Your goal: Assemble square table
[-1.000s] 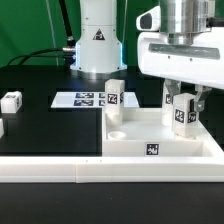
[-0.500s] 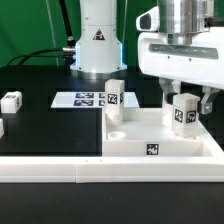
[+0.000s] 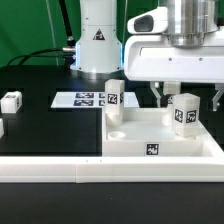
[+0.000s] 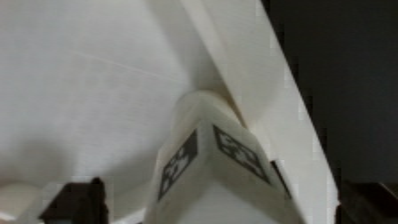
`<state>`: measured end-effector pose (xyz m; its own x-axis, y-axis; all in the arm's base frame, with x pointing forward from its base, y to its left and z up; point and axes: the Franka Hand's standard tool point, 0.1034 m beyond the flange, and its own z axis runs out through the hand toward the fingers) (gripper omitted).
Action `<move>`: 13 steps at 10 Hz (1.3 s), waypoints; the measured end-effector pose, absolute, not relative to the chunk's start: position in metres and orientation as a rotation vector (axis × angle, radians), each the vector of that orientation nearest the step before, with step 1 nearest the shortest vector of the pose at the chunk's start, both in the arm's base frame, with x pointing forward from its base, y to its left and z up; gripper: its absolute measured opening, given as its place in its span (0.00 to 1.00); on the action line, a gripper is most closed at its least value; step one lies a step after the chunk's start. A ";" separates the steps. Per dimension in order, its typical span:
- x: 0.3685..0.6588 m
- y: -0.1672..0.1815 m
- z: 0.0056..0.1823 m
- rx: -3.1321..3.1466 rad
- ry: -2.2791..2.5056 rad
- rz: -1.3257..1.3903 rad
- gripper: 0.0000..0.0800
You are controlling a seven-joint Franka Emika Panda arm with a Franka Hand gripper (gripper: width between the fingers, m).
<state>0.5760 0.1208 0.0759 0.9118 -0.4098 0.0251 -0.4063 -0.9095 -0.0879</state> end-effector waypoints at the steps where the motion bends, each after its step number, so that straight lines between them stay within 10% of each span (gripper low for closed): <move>1: 0.576 0.121 0.076 -3.020 0.517 -0.065 0.81; 10: 0.579 0.121 0.077 -3.079 -0.410 -0.113 0.81; 13: 0.579 0.120 0.077 -3.077 -0.424 -0.113 0.36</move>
Offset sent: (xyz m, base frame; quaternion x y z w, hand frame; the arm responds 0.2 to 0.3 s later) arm 0.0014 0.0042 0.0042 -0.0362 0.0193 -0.1620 0.9859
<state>0.5793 0.1204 0.0774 0.9601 0.2690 0.0766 0.2714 -0.9622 -0.0229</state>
